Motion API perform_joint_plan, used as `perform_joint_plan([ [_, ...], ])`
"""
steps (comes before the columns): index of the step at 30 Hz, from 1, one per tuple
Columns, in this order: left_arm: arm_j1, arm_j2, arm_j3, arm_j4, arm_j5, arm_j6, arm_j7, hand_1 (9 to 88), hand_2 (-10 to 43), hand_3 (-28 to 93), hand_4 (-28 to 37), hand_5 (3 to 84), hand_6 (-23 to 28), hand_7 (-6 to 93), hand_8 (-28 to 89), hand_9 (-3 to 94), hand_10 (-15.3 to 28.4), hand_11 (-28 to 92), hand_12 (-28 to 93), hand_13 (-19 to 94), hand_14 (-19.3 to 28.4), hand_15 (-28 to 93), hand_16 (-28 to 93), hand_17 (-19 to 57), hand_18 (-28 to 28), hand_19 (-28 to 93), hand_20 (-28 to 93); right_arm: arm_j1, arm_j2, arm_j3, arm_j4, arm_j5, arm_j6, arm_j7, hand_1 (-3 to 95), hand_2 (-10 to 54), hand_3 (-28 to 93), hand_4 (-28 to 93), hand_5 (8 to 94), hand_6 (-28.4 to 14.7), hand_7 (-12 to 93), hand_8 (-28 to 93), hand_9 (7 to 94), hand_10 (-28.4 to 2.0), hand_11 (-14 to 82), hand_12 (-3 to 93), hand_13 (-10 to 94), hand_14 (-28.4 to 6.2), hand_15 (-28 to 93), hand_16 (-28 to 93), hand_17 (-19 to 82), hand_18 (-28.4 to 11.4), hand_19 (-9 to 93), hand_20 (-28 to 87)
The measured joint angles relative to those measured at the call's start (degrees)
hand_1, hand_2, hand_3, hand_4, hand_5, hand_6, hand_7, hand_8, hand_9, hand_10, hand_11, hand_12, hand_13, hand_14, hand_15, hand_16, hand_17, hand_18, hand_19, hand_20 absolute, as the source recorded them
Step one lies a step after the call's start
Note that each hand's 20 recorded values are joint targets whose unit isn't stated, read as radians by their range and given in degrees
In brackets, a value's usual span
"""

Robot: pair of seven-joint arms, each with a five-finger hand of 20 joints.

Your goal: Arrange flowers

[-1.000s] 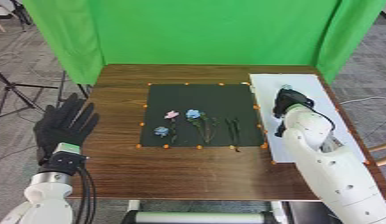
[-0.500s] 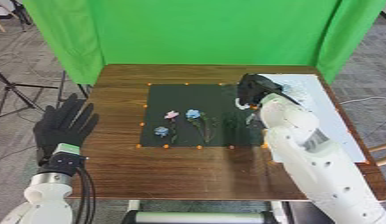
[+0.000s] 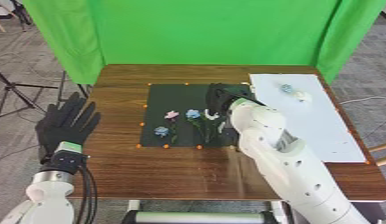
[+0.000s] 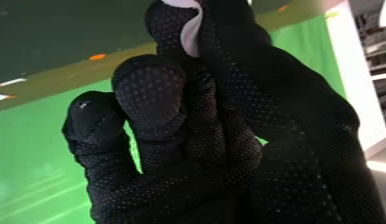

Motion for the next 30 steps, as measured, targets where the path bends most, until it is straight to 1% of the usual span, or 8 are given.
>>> perform_joint_plan([
  [6, -0.1, 0.06, 0.01, 0.10, -0.05, 0.01, 0.00, 27.1, 9.1, 74, -28.3, 40.2, 5.4, 14.7, -10, 31.9, 11.4, 19, 10, 22, 13.0, 33, -7, -4.5, 12.9, 33, 10, -0.2, -0.3, -0.8, 0.6, -1.7, -0.6, -0.8, 63.4, -9.5, 69, -28, 70.9, -0.9, 36, 5, 81.7, -8.8, 11.1, 43.5, 73, -4.1, 53, 46, 40, -21.4, 89, 39],
  [11, -0.1, 0.12, 0.01, 0.13, -0.07, 0.03, -0.06, 27.1, 9.1, 74, -28.3, 40.3, 5.5, 14.7, -10, 31.9, 11.4, 19, 10, 22, 13.0, 33, -8, -4.5, 12.9, 33, 10, -0.5, -0.5, -0.8, 0.8, -1.9, -0.9, -0.9, 62.7, -9.5, 70, -28, 69.3, -1.6, 32, 3, 78.3, -9.1, 6.6, 36.2, 72, -3.7, 50, 45, 39, -21.2, 88, 38],
  [16, -0.2, 0.15, 0.01, 0.14, -0.07, 0.05, -0.55, 27.3, 9.2, 74, -28.3, 40.1, 5.5, 14.7, -10, 31.8, 11.5, 19, 10, 22, 13.1, 33, -8, -4.6, 13.0, 33, 9, -0.9, -0.5, -0.8, 0.8, -1.9, -0.9, -0.9, 62.0, -9.5, 69, -28, 67.1, -1.5, 28, 1, 72.1, -11.5, 12.7, 25.5, 72, -3.6, 49, 44, 39, -21.1, 88, 37],
  [18, -0.1, 0.16, -0.03, 0.14, -0.07, 0.05, -0.61, 27.2, 9.2, 74, -28.3, 39.9, 5.5, 14.6, -10, 31.5, 11.4, 19, 10, 22, 13.0, 33, -8, -4.6, 13.0, 33, 9, -1.2, -0.5, -0.7, 0.8, -1.9, -0.9, -0.8, 61.3, -9.5, 69, -28, 66.0, -1.3, 27, -1, 68.7, -13.1, 15.7, 18.7, 72, -3.7, 49, 43, 39, -21.1, 88, 37],
  [21, -0.1, 0.19, -0.03, 0.14, -0.10, 0.11, -0.59, 27.3, 9.2, 74, -28.3, 39.3, 5.6, 14.4, -10, 30.9, 11.5, 19, 10, 21, 13.0, 33, -8, -4.6, 12.9, 33, 9, -1.4, -0.4, -0.7, 0.8, -1.9, -1.0, -0.8, 61.0, -9.5, 69, -28, 65.0, -1.3, 24, -5, 66.5, -13.4, 15.3, 17.0, 72, -3.5, 49, 43, 39, -21.1, 88, 36],
  [23, -0.1, 0.22, -0.02, 0.12, -0.20, 0.18, -0.50, 27.4, 9.2, 74, -28.3, 38.8, 5.7, 14.4, -10, 30.4, 11.5, 19, 9, 21, 13.0, 33, -8, -4.6, 12.9, 33, 9, -1.4, -0.4, -0.7, 0.8, -1.9, -1.0, -0.8, 60.5, -9.5, 70, -28, 63.1, -1.4, 23, -12, 63.1, -14.0, 13.0, 16.0, 72, -3.6, 49, 42, 39, -21.2, 88, 35],
  [24, -0.1, 0.22, 0.00, 0.11, -0.25, 0.23, -0.47, 27.4, 9.1, 74, -28.3, 38.6, 5.7, 14.4, -10, 30.3, 11.5, 19, 10, 21, 13.0, 33, -8, -4.6, 12.9, 33, 9, -1.5, -0.4, -0.7, 0.8, -1.9, -0.9, -0.8, 60.3, -9.5, 70, -28, 62.5, -1.5, 23, -13, 62.1, -14.2, 12.4, 15.8, 72, -3.7, 49, 42, 39, -21.2, 88, 35],
  [30, -0.1, 0.22, 0.05, 0.08, -0.69, 0.49, -0.35, 27.6, 9.1, 74, -28.3, 37.6, 5.7, 14.5, -9, 29.7, 11.4, 19, 9, 21, 12.8, 33, -8, -4.6, 13.0, 33, 9, -1.5, -0.3, -0.7, 0.8, -1.8, -0.5, -0.5, 58.1, -9.5, 71, -28, 60.2, -2.3, 21, -13, 57.5, -15.1, 10.4, 14.4, 72, -4.2, 50, 41, 39, -21.1, 88, 35],
])
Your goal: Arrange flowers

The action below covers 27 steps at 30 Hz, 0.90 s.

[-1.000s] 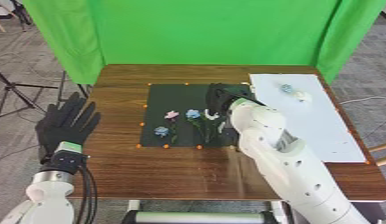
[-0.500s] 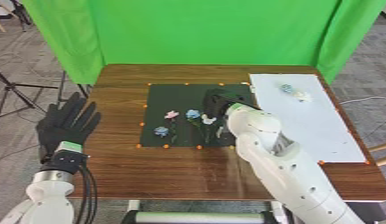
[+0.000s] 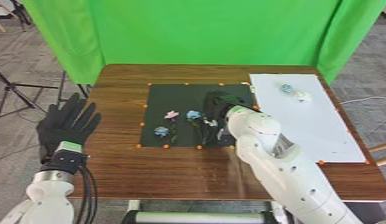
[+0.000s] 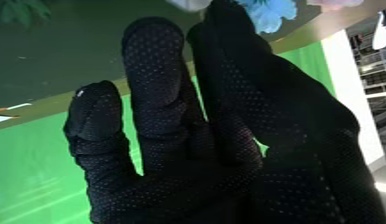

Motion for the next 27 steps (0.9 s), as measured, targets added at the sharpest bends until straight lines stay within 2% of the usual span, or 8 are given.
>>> perform_joint_plan([
  [6, 0.0, 0.01, 0.02, -0.03, -0.23, 0.07, 0.12, 27.7, 9.1, 74, -28.3, 37.4, 5.7, 14.6, -9, 29.5, 11.5, 19, 10, 21, 12.8, 32, -7, -4.6, 13.0, 33, 9, -0.4, 0.2, 0.8, -0.4, 0.3, 1.0, 0.4, 53.4, -9.5, 74, -28, 57.7, -3.2, 20, -13, 55.2, -16.1, 10.0, 14.0, 69, -5.9, 53, 39, 39, -21.2, 88, 34],
  [10, 0.1, 0.01, 0.03, -0.06, -0.24, 0.03, 0.42, 27.7, 9.1, 74, -28.3, 37.7, 5.8, 14.5, -9, 29.4, 11.6, 19, 10, 21, 12.8, 32, -7, -4.7, 13.1, 33, 9, -1.5, 0.5, 3.4, -1.6, 0.3, 3.1, 0.7, 46.9, -9.5, 78, -28, 55.8, -4.0, 18, -12, 53.0, -16.3, 9.1, 13.7, 68, -8.6, 56, 34, 38, -21.5, 88, 33],
  [15, 0.1, 0.01, 0.26, -0.06, -0.19, -0.20, 0.91, 27.6, 9.1, 73, -28.3, 38.3, 5.9, 14.3, -9, 29.6, 11.5, 18, 10, 21, 12.9, 32, -7, -4.8, 13.2, 33, 9, -2.3, 2.8, 7.2, -1.4, -0.1, 13.7, 2.4, 42.0, -9.5, 80, -28, 50.5, -5.8, 16, -11, 48.2, -17.2, 8.2, 13.3, 66, -11.1, 61, 27, 38, -21.7, 89, 33],
  [18, 0.0, 0.01, 0.66, -0.02, -0.05, -0.54, 1.01, 27.6, 9.1, 73, -28.3, 38.4, 5.9, 14.2, -9, 29.7, 11.7, 18, 10, 21, 13.0, 32, -7, -4.8, 13.2, 33, 9, -2.2, 5.4, 9.8, 0.5, -0.2, 18.9, 5.8, 36.4, -9.5, 76, -27, 39.7, -10.4, 10, -8, 40.7, -20.8, 8.0, 13.5, 62, -13.8, 64, 23, 39, -22.2, 91, 33],
  [20, 0.0, 0.01, 0.77, -0.02, 0.10, -0.77, 1.01, 27.5, 9.1, 73, -28.3, 38.4, 5.9, 14.2, -9, 29.9, 11.8, 18, 10, 21, 13.0, 32, -7, -4.8, 13.2, 33, 9, -2.2, 7.1, 12.4, 2.0, -0.1, 18.1, 9.1, 35.6, -9.5, 75, -28, 38.2, -11.0, 10, -8, 38.9, -21.3, 7.9, 13.4, 61, -14.2, 65, 22, 39, -22.3, 92, 33],
  [23, 0.0, 0.01, 0.81, -0.03, 0.42, -1.12, 0.96, 27.4, 9.1, 73, -28.3, 38.6, 5.9, 14.1, -9, 29.9, 11.7, 18, 10, 21, 13.2, 32, -7, -4.9, 13.2, 33, 9, -2.5, 10.0, 17.1, 3.6, 1.0, 11.8, 13.8, 35.8, -9.5, 76, -28, 37.9, -10.9, 10, -8, 35.8, -20.9, 7.4, 12.8, 59, -14.7, 66, 22, 39, -22.3, 92, 32],
  [25, 0.0, 0.01, 0.79, -0.04, 0.65, -1.27, 0.90, 27.4, 9.1, 73, -28.3, 38.4, 5.8, 13.9, -9, 29.9, 11.6, 18, 10, 21, 13.4, 33, -7, -4.8, 13.3, 33, 9, -3.0, 12.5, 19.8, 4.5, 1.6, 8.1, 14.9, 36.1, -9.5, 76, -28, 36.1, -11.0, 9, -8, 32.8, -20.8, 7.0, 12.1, 58, -15.3, 67, 21, 38, -22.6, 92, 32],
  [27, 0.0, -0.06, 0.70, -0.06, 0.81, -1.28, 0.81, 27.4, 9.1, 73, -28.3, 38.2, 5.7, 13.8, -9, 29.8, 11.6, 18, 10, 22, 13.8, 33, -7, -4.8, 13.5, 34, 10, -3.7, 14.4, 21.2, 5.1, 2.0, 7.3, 14.9, 36.9, -9.5, 77, -28, 34.9, -10.9, 8, -8, 31.4, -19.8, 7.1, 11.7, 57, -15.4, 67, 21, 37, -22.9, 91, 31],
])
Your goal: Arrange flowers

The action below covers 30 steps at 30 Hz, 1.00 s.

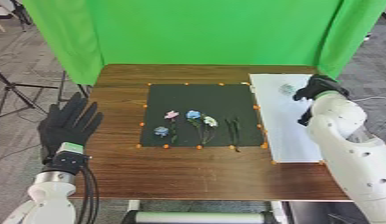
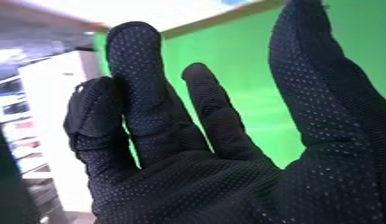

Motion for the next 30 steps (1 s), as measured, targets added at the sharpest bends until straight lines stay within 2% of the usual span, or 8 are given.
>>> perform_joint_plan([
  [3, 0.1, -0.18, -0.12, -0.02, 0.19, -0.02, -0.36, 27.4, 9.1, 73, -28.3, 38.2, 5.7, 13.7, -9, 29.9, 11.6, 18, 10, 22, 13.9, 33, -7, -4.9, 13.6, 34, 10, -0.8, 2.0, 1.4, 1.0, 0.3, -1.2, -0.9, 39.3, -9.5, 78, -28, 32.5, -9.9, 9, -8, 29.0, -17.2, 8.2, 10.3, 57, -15.2, 67, 20, 37, -23.2, 91, 31],
  [7, 0.0, -0.30, -0.05, -0.02, 0.38, -0.20, -0.78, 27.4, 9.1, 73, -28.3, 38.1, 5.7, 13.8, -9, 29.8, 11.6, 18, 10, 22, 13.8, 33, -7, -4.9, 13.7, 34, 10, -0.7, 2.0, 1.5, 3.1, 0.2, -3.9, -3.6, 41.3, -9.5, 79, -28, 30.9, -9.7, 9, -9, 27.8, -16.3, 9.3, 8.9, 57, -14.7, 68, 20, 36, -22.7, 91, 31],
  [12, -0.2, -0.34, 0.42, 0.03, 0.49, -0.36, -1.06, 27.3, 9.0, 73, -28.3, 38.2, 5.8, 13.7, -9, 29.7, 11.4, 18, 10, 22, 13.8, 33, -7, -5.0, 13.7, 34, 10, 0.1, 1.3, -0.1, 5.5, -0.3, -2.7, -7.3, 43.6, -9.5, 79, -28, 30.5, -9.2, 11, -10, 27.6, -14.7, 11.8, 7.3, 58, -13.7, 68, 19, 36, -22.1, 89, 31],
  [16, -0.3, -0.54, 0.62, 0.08, 0.53, -0.79, -1.45, 27.2, 9.0, 73, -28.2, 38.3, 5.8, 13.7, -9, 29.7, 11.5, 18, 10, 22, 13.8, 34, -7, -5.1, 13.8, 34, 10, 0.9, 0.8, -1.5, 6.6, -0.3, -0.9, -7.8, 47.0, -9.5, 77, -28, 41.6, -6.2, 15, -13, 42.5, -12.6, 12.5, 6.8, 62, -11.3, 60, 18, 37, -20.9, 88, 30],
  [18, -0.4, -0.59, 0.74, 0.09, 0.55, -0.91, -1.53, 27.2, 9.1, 73, -28.2, 38.4, 5.8, 13.7, -9, 29.8, 11.6, 18, 10, 22, 13.8, 33, -7, -5.1, 13.9, 34, 10, 1.5, 0.7, -2.4, 7.4, -0.4, -0.4, -7.9, 49.1, -9.5, 75, -28, 48.1, -4.4, 16, -13, 49.1, -11.8, 12.4, 8.1, 64, -9.8, 53, 22, 38, -20.4, 88, 29],
  [22, -0.6, -0.61, 1.00, 0.14, 0.69, -1.22, -1.70, 27.0, 9.2, 73, -28.3, 38.5, 5.8, 13.7, -9, 30.0, 11.6, 18, 10, 22, 13.9, 33, -7, -5.2, 13.9, 34, 10, 2.7, 0.2, -2.9, 7.9, 0.1, -1.9, -7.3, 53.4, -9.5, 72, -28, 57.2, -2.1, 17, -14, 60.4, -10.4, 12.7, 11.0, 69, -7.3, 41, 31, 38, -20.0, 87, 30],
  [26, -0.6, -0.61, 1.12, 0.16, 0.75, -1.38, -1.72, 27.0, 9.2, 73, -28.2, 38.6, 5.8, 13.8, -9, 30.1, 11.6, 18, 10, 22, 13.9, 33, -7, -5.2, 13.9, 34, 10, 3.1, 0.1, -2.9, 7.8, 0.0, -2.6, -6.9, 56.2, -9.5, 69, -28, 62.9, -0.6, 20, -10, 68.1, -9.8, 13.8, 13.8, 71, -6.0, 38, 35, 39, -19.7, 86, 32],
  [30, -0.8, -0.72, 1.15, 0.33, 0.88, -1.49, -2.38, 27.1, 9.3, 73, -28.2, 38.7, 5.9, 13.7, -9, 30.1, 11.7, 18, 10, 22, 13.9, 33, -7, -5.2, 13.9, 34, 10, 2.7, 0.3, -3.6, 8.0, -0.7, -0.4, -6.9, 61.5, -9.5, 68, -28, 69.7, -1.3, 20, -3, 78.7, -9.2, 6.6, 28.5, 74, -3.6, 36, 42, 39, -19.1, 86, 35],
])
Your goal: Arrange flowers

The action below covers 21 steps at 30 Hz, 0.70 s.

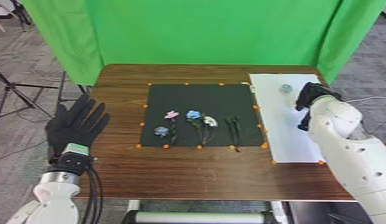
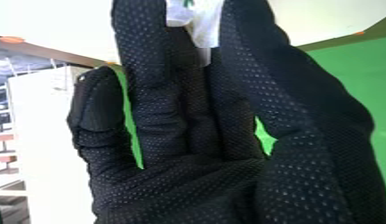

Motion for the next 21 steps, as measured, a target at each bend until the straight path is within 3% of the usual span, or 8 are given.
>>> perform_joint_plan([
  [4, -0.4, 0.00, 0.11, 0.24, 0.04, -0.03, -0.61, 27.1, 9.3, 73, -28.3, 38.7, 6.0, 13.6, -9, 30.1, 11.7, 18, 10, 22, 13.9, 34, -7, -5.2, 13.9, 34, 10, -0.5, 0.0, -1.6, 1.6, -1.1, 6.6, -0.1, 64.0, -9.5, 69, -28, 77.0, -0.1, 25, 1, 87.1, -8.3, 9.1, 40.5, 77, -3.8, 42, 45, 40, -19.8, 85, 39],
  [9, -0.7, 0.20, 0.23, 0.29, 0.04, -0.05, -0.73, 27.1, 9.3, 73, -28.2, 38.7, 5.9, 13.6, -9, 30.1, 11.7, 18, 10, 22, 13.7, 33, -7, -5.2, 13.9, 34, 10, -2.5, 0.2, -2.7, 2.4, -2.8, 16.0, -0.7, 63.9, -9.5, 69, -28, 78.4, 0.1, 26, 3, 88.7, -8.3, 10.3, 43.3, 78, -4.5, 45, 45, 41, -20.8, 86, 41],
  [14, -0.7, 0.21, 0.23, 0.28, 0.04, -0.18, -0.61, 27.1, 9.3, 73, -28.2, 38.8, 5.9, 13.6, -9, 30.1, 11.8, 18, 10, 22, 13.8, 33, -7, -5.2, 13.9, 34, 10, -4.9, 1.0, -2.7, -0.5, -3.9, 17.8, -1.1, 63.0, -9.5, 71, -28, 78.3, -0.1, 27, 3, 88.8, -8.3, 10.6, 44.0, 78, -4.7, 47, 45, 41, -21.0, 87, 42],
  [21, -0.6, 0.20, 0.11, 0.25, 0.00, -0.20, -0.40, 27.2, 9.3, 73, -28.2, 38.9, 6.0, 13.5, -9, 30.1, 11.9, 18, 10, 22, 13.9, 33, -7, -5.3, 13.9, 34, 10, -7.8, 2.3, -3.1, -12.2, -4.2, 18.7, -1.7, 62.4, -9.5, 72, -28, 78.5, -0.3, 27, 4, 88.9, -8.4, 10.7, 44.2, 77, -4.5, 48, 44, 42, -20.9, 88, 42],
])
